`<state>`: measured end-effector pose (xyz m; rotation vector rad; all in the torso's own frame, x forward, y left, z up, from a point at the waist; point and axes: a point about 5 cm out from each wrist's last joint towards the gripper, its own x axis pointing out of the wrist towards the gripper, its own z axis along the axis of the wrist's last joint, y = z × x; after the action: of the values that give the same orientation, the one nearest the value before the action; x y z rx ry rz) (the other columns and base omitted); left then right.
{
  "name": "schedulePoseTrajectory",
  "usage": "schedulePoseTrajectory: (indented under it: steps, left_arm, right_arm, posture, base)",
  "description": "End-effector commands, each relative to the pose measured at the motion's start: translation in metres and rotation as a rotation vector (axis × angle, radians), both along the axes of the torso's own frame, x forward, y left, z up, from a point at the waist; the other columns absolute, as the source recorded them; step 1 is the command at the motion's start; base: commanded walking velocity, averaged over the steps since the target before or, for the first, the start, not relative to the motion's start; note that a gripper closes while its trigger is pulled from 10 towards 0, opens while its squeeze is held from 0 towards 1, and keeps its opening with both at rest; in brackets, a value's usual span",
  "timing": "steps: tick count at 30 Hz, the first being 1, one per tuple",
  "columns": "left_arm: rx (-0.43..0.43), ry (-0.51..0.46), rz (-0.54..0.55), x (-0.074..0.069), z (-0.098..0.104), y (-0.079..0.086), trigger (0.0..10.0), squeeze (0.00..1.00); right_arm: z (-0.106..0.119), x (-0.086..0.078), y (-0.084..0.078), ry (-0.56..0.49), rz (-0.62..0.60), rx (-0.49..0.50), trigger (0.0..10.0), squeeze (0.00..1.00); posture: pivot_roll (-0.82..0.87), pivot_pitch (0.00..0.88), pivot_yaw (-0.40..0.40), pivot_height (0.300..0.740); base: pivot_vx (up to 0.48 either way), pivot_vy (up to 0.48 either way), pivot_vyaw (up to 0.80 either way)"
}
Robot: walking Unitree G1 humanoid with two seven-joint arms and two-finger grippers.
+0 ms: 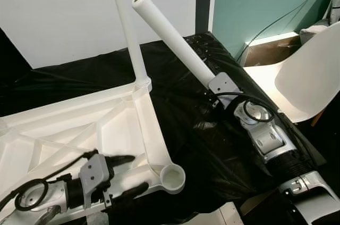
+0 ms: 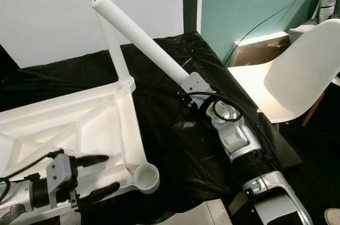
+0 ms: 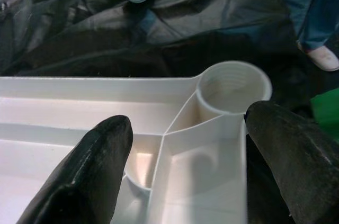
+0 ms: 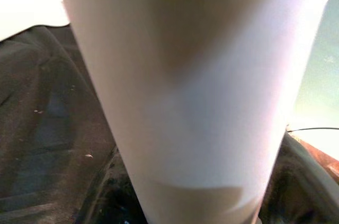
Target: Building children table
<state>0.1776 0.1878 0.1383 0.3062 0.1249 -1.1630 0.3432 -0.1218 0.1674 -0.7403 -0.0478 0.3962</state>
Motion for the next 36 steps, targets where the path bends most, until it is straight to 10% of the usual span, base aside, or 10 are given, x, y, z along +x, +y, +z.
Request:
schedulePoseTrajectory:
  steps: [1, 9, 19, 21, 22, 25, 36]
  left_arm:
    - [0.034, 0.064, -0.120, -0.010, -0.001, 0.004, 10.0, 0.00]
    - [0.125, 0.204, -0.200, -0.028, -0.025, 0.005, 10.0, 0.00]
    - [0.126, 0.091, 0.011, 0.005, -0.050, 0.008, 10.0, 0.00]
    - [0.143, 0.075, 0.065, 0.012, -0.055, 0.010, 8.9, 0.00]
    - [0.163, 0.050, 0.118, 0.019, -0.060, 0.011, 3.7, 0.00]
    - [0.145, 0.025, 0.178, 0.028, -0.063, 0.008, 0.0, 0.00]
    - [0.178, -0.025, 0.143, 0.036, -0.077, -0.010, 0.0, 0.00]
  right_arm:
    - [0.005, 0.002, 0.005, -0.016, 0.022, 0.004, 10.0, 0.00]
    - [0.004, 0.004, 0.005, -0.013, 0.017, 0.009, 10.0, 0.00]
    - [0.005, 0.003, 0.006, -0.019, 0.018, 0.015, 10.0, 0.00]
    - [0.005, 0.003, 0.006, -0.020, 0.017, 0.015, 10.0, 0.00]
    - [0.006, 0.003, 0.005, -0.022, 0.017, 0.016, 10.0, 0.00]
    - [0.007, 0.003, 0.005, -0.026, 0.015, 0.017, 10.0, 0.00]
    - [0.010, 0.002, 0.004, -0.036, 0.018, 0.016, 10.0, 0.00]
  posture:
    - [-0.05, 0.000, 0.070, 0.740]
    - [-0.06, 0.000, 0.079, 0.740]
    - [-0.07, 0.000, 0.086, 0.740]
    - [-0.07, 0.000, 0.086, 0.740]
    - [-0.07, 0.000, 0.088, 0.740]
    - [-0.08, 0.000, 0.088, 0.740]
    - [-0.08, 0.000, 0.088, 0.740]
  base:
    - [0.000, 0.000, 0.00]
    - [0.000, 0.000, 0.00]
    - [0.000, 0.000, 0.00]
    - [0.000, 0.000, 0.00]
    - [0.000, 0.000, 0.00]
    - [0.000, 0.000, 0.00]
    - [0.000, 0.000, 0.00]
